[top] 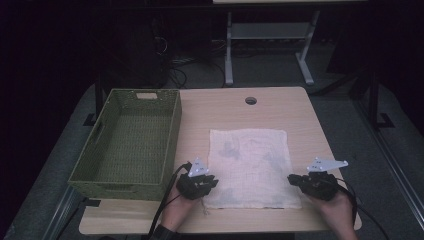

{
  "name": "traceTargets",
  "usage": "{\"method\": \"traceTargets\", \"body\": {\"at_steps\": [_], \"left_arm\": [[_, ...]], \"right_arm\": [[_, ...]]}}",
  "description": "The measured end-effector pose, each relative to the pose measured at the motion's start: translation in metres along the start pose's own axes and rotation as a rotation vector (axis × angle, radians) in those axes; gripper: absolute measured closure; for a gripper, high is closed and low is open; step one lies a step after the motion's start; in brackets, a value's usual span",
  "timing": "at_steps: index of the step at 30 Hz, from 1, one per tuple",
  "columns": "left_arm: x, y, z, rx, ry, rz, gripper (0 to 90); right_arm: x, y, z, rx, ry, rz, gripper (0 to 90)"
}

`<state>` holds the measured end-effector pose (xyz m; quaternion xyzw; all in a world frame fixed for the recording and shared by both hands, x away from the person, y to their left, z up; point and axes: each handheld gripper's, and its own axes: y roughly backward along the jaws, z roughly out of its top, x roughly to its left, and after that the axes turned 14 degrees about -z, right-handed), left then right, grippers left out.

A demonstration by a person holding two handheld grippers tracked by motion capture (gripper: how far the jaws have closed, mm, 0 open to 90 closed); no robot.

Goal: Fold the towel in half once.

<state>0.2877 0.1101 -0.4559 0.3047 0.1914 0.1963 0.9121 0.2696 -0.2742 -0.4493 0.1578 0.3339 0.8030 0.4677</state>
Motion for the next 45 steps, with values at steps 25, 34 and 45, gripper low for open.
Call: {"method": "traceTargets", "body": {"at_steps": [25, 34, 45], "left_arm": [[0.089, -0.027, 0.071, -0.065, 0.064, 0.213, 61.3], [0.121, -0.048, 0.084, -0.068, 0.076, 0.261, 60.8], [0.145, -0.063, 0.078, -0.059, 0.085, 0.272, 59.2]], "right_arm": [[-0.086, -0.089, 0.091, -0.066, -0.011, -0.009, 78.2], [-0.116, -0.122, 0.092, -0.047, -0.049, -0.041, 74.1], [-0.133, -0.138, 0.075, -0.055, -0.105, -0.022, 70.5]]}}
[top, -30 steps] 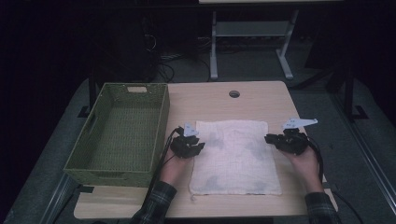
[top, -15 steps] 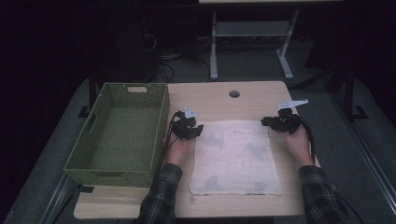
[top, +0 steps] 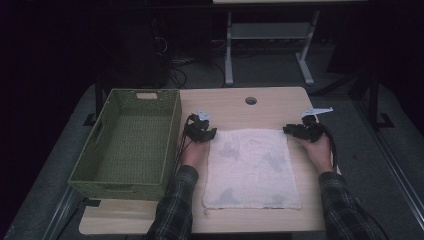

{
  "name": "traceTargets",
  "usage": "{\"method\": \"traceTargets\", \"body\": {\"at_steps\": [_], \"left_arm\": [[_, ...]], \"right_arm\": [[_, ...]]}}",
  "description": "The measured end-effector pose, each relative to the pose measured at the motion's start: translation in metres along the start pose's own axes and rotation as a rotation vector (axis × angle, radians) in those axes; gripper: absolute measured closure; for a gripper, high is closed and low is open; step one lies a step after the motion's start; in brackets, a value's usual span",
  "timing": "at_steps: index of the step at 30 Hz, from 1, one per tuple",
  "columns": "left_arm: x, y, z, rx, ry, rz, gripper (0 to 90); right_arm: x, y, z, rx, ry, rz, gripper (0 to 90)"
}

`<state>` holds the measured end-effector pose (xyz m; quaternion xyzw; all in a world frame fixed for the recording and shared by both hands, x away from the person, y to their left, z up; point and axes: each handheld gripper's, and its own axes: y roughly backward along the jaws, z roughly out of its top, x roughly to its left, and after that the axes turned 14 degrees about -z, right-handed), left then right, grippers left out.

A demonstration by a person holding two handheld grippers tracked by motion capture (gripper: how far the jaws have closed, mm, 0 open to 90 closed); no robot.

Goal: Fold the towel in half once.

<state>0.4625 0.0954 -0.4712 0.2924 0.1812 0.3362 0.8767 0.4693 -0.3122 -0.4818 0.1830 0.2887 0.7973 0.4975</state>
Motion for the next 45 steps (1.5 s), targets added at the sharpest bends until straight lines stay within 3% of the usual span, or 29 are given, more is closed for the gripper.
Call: {"method": "traceTargets", "body": {"at_steps": [4, 9, 12, 14, 18, 22, 28, 31, 35, 45], "left_arm": [[0.002, -0.004, -0.002, 0.017, -0.006, 0.007, 59.3], [0.002, -0.005, -0.002, 0.018, -0.005, -0.001, 63.7], [0.002, -0.007, 0.000, 0.030, -0.010, -0.033, 76.5], [0.001, -0.008, 0.001, 0.031, -0.008, -0.032, 83.3], [0.000, -0.007, 0.004, 0.055, -0.008, -0.009, 85.5], [0.001, 0.000, 0.008, 0.026, 0.002, 0.000, 85.7], [-0.008, 0.016, 0.013, -0.018, -0.001, 0.005, 85.6], [-0.013, 0.023, 0.011, -0.028, -0.010, 0.008, 85.5], [-0.019, 0.033, 0.004, -0.048, -0.002, -0.002, 85.5], [-0.041, 0.050, -0.016, -0.045, -0.024, -0.032, 85.5]], "right_arm": [[0.004, -0.002, 0.000, 0.019, 0.027, -0.006, 70.9], [0.007, -0.002, 0.001, 0.020, 0.044, -0.012, 81.7], [0.007, -0.002, 0.001, 0.019, 0.053, -0.009, 86.0], [0.007, -0.002, 0.001, 0.020, 0.051, -0.005, 87.0], [0.006, -0.002, 0.002, 0.030, 0.039, -0.004, 87.7], [0.005, 0.000, 0.007, 0.030, 0.054, -0.019, 87.9], [0.007, 0.016, 0.021, 0.013, 0.030, -0.033, 88.0], [0.010, 0.022, 0.021, 0.004, 0.041, -0.041, 88.0], [0.018, 0.035, 0.014, -0.001, 0.035, -0.034, 88.1], [0.039, 0.069, -0.011, -0.028, 0.047, -0.041, 88.0]]}}
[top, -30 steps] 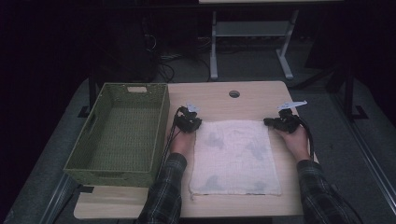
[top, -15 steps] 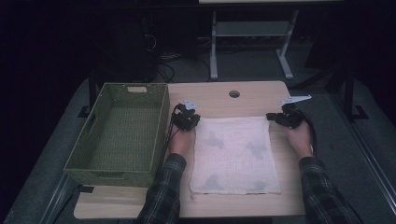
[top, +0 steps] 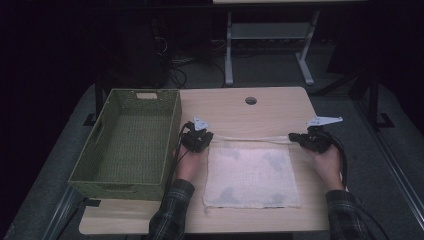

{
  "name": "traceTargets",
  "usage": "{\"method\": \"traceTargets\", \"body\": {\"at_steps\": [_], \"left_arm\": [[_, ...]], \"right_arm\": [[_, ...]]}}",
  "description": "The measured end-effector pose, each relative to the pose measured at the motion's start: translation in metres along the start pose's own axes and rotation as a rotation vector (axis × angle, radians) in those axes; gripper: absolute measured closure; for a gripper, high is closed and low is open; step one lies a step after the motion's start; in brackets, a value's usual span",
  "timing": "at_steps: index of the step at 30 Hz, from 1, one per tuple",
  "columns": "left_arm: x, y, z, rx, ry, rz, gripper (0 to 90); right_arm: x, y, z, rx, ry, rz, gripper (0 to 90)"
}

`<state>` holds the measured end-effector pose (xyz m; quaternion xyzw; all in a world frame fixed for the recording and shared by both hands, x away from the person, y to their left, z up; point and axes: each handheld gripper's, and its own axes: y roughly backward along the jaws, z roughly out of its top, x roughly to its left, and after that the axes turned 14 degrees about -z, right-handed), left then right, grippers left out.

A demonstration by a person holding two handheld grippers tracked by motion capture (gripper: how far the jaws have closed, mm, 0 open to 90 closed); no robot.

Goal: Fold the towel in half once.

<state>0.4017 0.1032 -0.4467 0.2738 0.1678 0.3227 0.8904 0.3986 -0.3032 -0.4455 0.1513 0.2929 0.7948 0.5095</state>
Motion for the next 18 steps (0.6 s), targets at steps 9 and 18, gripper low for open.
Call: {"method": "traceTargets", "body": {"at_steps": [9, 18], "left_arm": [[-0.022, 0.018, -0.018, -0.026, 0.014, -0.051, 85.6], [-0.041, 0.040, -0.039, -0.051, 0.025, -0.116, 85.4]], "right_arm": [[0.018, 0.026, -0.020, 0.007, 0.020, -0.023, 88.0], [0.028, 0.056, -0.043, 0.007, 0.010, -0.012, 88.0]]}}
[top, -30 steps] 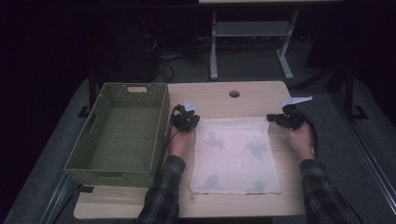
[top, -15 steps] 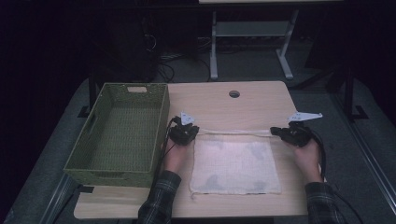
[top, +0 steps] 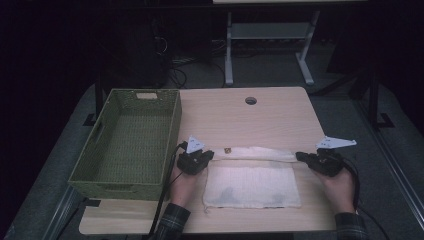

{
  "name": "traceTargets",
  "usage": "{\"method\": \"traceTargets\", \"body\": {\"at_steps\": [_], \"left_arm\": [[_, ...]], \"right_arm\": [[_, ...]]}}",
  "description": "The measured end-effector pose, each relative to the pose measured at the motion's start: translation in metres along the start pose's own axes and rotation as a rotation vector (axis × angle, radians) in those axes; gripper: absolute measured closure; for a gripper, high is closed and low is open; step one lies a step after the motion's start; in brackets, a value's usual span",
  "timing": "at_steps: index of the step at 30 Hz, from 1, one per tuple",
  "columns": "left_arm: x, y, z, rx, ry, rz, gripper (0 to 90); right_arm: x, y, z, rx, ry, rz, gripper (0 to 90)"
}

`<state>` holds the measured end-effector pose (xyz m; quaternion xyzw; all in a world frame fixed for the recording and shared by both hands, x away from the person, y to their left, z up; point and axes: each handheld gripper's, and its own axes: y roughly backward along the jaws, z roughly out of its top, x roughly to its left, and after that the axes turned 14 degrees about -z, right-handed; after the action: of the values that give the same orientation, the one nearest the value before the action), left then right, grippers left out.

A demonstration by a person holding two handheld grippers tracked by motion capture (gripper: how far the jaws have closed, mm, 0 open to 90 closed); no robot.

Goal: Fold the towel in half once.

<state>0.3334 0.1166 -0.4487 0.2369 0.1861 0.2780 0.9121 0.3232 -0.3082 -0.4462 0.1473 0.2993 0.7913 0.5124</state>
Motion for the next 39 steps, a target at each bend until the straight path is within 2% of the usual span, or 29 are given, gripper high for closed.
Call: {"method": "traceTargets", "body": {"at_steps": [6, 9, 15, 18, 21, 25, 27, 33, 36, 37, 39], "left_arm": [[-0.016, 0.012, -0.012, -0.011, 0.000, -0.014, 85.5], [-0.027, 0.020, -0.020, 0.000, -0.012, -0.013, 85.5], [-0.041, 0.036, -0.030, -0.008, -0.006, -0.016, 85.5], [-0.043, 0.042, -0.033, 0.013, -0.019, -0.022, 85.5], [-0.048, 0.046, -0.039, 0.020, -0.014, -0.036, 85.5], [-0.056, 0.046, -0.045, 0.034, -0.007, -0.050, 85.4], [-0.059, 0.047, -0.048, 0.052, -0.020, -0.055, 85.4], [-0.066, 0.052, -0.052, 0.052, -0.017, -0.072, 85.5], [-0.070, 0.057, -0.053, 0.060, -0.027, -0.078, 85.5], [-0.072, 0.058, -0.055, 0.051, -0.018, -0.080, 85.5], [-0.073, 0.060, -0.057, 0.064, -0.020, -0.082, 85.4]], "right_arm": [[0.011, 0.017, -0.012, -0.001, 0.007, -0.001, 88.0], [0.019, 0.028, -0.017, -0.001, 0.015, -0.004, 88.0], [0.036, 0.049, -0.031, -0.010, 0.037, 0.021, 87.9], [0.042, 0.053, -0.035, -0.005, 0.058, 0.025, 87.9], [0.045, 0.054, -0.038, -0.002, 0.066, 0.031, 87.7], [0.047, 0.057, -0.044, 0.010, 0.069, 0.033, 87.7], [0.047, 0.058, -0.046, 0.017, 0.073, 0.033, 87.7], [0.051, 0.066, -0.057, 0.022, 0.070, 0.046, 87.7], [0.054, 0.070, -0.060, 0.022, 0.080, 0.049, 87.7], [0.055, 0.071, -0.061, 0.024, 0.083, 0.047, 87.7], [0.057, 0.072, -0.063, 0.021, 0.092, 0.048, 87.7]]}}
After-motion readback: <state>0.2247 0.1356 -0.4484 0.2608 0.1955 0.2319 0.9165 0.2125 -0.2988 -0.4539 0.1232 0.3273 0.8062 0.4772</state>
